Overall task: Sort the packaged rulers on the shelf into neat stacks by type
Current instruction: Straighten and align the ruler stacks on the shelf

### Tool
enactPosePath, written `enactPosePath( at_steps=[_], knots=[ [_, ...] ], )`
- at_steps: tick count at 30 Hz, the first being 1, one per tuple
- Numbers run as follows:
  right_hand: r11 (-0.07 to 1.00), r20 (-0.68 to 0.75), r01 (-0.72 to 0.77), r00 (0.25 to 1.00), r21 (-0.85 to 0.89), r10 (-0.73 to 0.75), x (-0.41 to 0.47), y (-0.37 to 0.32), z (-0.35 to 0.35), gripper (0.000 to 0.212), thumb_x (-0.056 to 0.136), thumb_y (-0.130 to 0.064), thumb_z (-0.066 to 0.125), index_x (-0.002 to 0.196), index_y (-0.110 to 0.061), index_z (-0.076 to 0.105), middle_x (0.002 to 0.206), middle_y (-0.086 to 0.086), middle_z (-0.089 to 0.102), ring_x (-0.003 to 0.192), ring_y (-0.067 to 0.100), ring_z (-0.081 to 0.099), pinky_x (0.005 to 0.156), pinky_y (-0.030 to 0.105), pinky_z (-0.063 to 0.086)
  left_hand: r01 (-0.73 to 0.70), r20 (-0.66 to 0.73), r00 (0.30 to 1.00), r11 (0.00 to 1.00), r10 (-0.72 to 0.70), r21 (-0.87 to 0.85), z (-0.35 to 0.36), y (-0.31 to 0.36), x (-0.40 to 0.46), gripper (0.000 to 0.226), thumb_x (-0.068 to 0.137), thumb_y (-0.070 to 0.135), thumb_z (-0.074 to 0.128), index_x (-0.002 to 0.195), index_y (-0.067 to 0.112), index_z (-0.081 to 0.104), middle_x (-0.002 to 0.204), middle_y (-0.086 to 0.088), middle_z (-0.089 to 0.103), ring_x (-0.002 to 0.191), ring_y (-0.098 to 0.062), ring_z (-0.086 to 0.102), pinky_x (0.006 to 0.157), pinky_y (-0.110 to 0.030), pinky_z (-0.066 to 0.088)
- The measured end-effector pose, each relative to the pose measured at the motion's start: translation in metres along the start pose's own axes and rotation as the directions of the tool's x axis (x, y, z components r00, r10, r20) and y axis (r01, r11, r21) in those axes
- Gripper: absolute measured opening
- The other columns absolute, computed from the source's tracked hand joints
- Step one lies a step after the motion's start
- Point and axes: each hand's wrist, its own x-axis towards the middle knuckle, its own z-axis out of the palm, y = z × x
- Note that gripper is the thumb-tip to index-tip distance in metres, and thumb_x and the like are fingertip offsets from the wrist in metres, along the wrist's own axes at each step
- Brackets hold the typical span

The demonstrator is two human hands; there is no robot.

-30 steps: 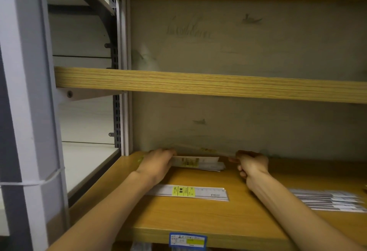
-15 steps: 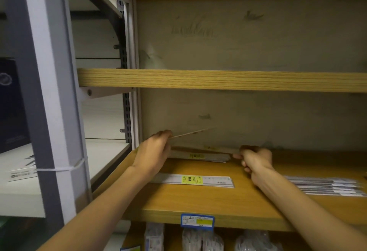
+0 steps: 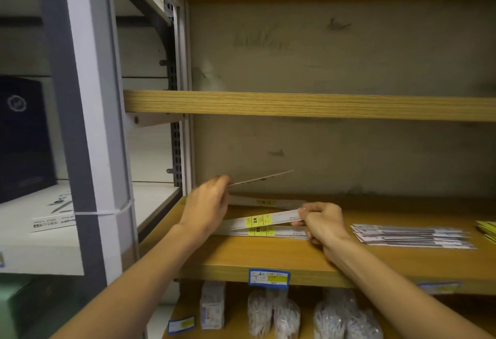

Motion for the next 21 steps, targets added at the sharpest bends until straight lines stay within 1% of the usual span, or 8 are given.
enactPosePath(
  at_steps=[3, 5, 7, 8, 12, 15, 18, 21],
  knots=[
    [0.99, -0.011, 0.073, 0.997, -0.123, -0.075, -0.003, 0.001, -0.003, 0.022, 0.093, -0.022, 0.062, 0.114, -0.013, 0.063, 0.079, 0.003, 0.068, 0.051, 0.011, 0.052, 0.049, 0.023, 0.041, -0.006, 0.007, 1.0, 1.0, 0.006, 0.0, -0.001, 0.0, -0.002, 0.022, 0.094, 0.007, 0.053, 0.114, 0.013, 0.058, 0.102, -0.003, 0.066, 0.089, -0.021, 0.064, 0.071, -0.033, 0.051],
    [0.956, -0.027, 0.14, 0.988, -0.258, -0.152, -0.005, 0.0, -0.006, 0.026, 0.093, -0.025, 0.063, 0.115, -0.013, 0.065, 0.093, 0.0, 0.068, 0.077, 0.013, 0.062, 0.066, 0.023, 0.046, -0.003, 0.007, 1.0, 1.0, 0.003, 0.006, -0.002, 0.0, -0.003, 0.02, 0.094, 0.007, 0.053, 0.112, 0.013, 0.059, 0.1, -0.003, 0.066, 0.088, -0.022, 0.063, 0.07, -0.034, 0.051],
    [0.915, -0.028, 0.175, 0.98, -0.365, -0.198, -0.008, 0.0, -0.008, 0.029, 0.093, -0.025, 0.063, 0.118, -0.011, 0.065, 0.113, 0.002, 0.066, 0.105, 0.018, 0.059, 0.086, 0.025, 0.045, -0.007, 0.005, 1.0, 1.0, 0.007, 0.009, -0.003, -0.001, -0.004, 0.018, 0.093, 0.007, 0.054, 0.109, 0.013, 0.059, 0.097, -0.002, 0.066, 0.086, -0.022, 0.062, 0.068, -0.034, 0.051],
    [0.899, -0.018, 0.187, 0.977, -0.397, -0.211, -0.008, 0.001, -0.008, 0.031, 0.093, -0.025, 0.063, 0.119, -0.011, 0.065, 0.118, 0.003, 0.065, 0.113, 0.019, 0.057, 0.092, 0.028, 0.044, -0.008, 0.007, 1.0, 1.0, 0.008, 0.009, -0.003, -0.002, -0.005, 0.018, 0.092, 0.007, 0.054, 0.109, 0.013, 0.059, 0.097, -0.002, 0.066, 0.086, -0.021, 0.062, 0.068, -0.035, 0.051],
    [0.88, -0.004, 0.19, 0.977, -0.435, -0.213, -0.007, 0.007, -0.007, 0.035, 0.091, -0.026, 0.064, 0.123, -0.011, 0.061, 0.121, 0.003, 0.064, 0.12, 0.02, 0.053, 0.102, 0.033, 0.043, -0.01, 0.013, 1.0, 1.0, 0.01, 0.008, -0.004, -0.001, -0.009, 0.017, 0.092, 0.008, 0.055, 0.108, 0.014, 0.058, 0.096, -0.001, 0.065, 0.085, -0.02, 0.062, 0.067, -0.034, 0.051],
    [0.886, -0.041, 0.204, 0.969, -0.417, -0.243, -0.006, 0.005, -0.008, 0.03, 0.092, -0.026, 0.064, 0.119, -0.012, 0.064, 0.117, 0.003, 0.066, 0.114, 0.019, 0.057, 0.098, 0.032, 0.046, -0.014, 0.015, 1.0, 1.0, 0.014, 0.001, -0.007, 0.0, -0.01, 0.016, 0.092, 0.008, 0.056, 0.107, 0.014, 0.058, 0.096, -0.001, 0.065, 0.085, -0.02, 0.062, 0.069, -0.034, 0.052],
    [0.92, -0.092, 0.248, 0.953, -0.305, -0.287, -0.007, -0.004, -0.012, 0.019, 0.094, -0.027, 0.061, 0.104, -0.013, 0.07, 0.09, 0.0, 0.072, 0.076, 0.011, 0.063, 0.073, 0.025, 0.051, -0.022, 0.017, 1.0, 1.0, 0.023, -0.01, -0.008, 0.001, -0.011, 0.017, 0.092, 0.007, 0.057, 0.107, 0.014, 0.059, 0.097, -0.001, 0.065, 0.086, -0.02, 0.062, 0.071, -0.036, 0.053],
    [0.954, -0.119, 0.264, 0.952, -0.145, -0.282, -0.012, -0.016, -0.014, 0.018, 0.095, -0.032, 0.057, 0.093, -0.017, 0.068, 0.078, -0.004, 0.072, 0.054, 0.008, 0.055, 0.062, 0.027, 0.051, -0.035, 0.014, 0.999, 0.999, 0.035, -0.016, -0.008, 0.003, -0.012, 0.017, 0.09, 0.006, 0.059, 0.106, 0.014, 0.059, 0.096, -0.001, 0.066, 0.086, -0.019, 0.062, 0.072, -0.034, 0.053]
  ],
)
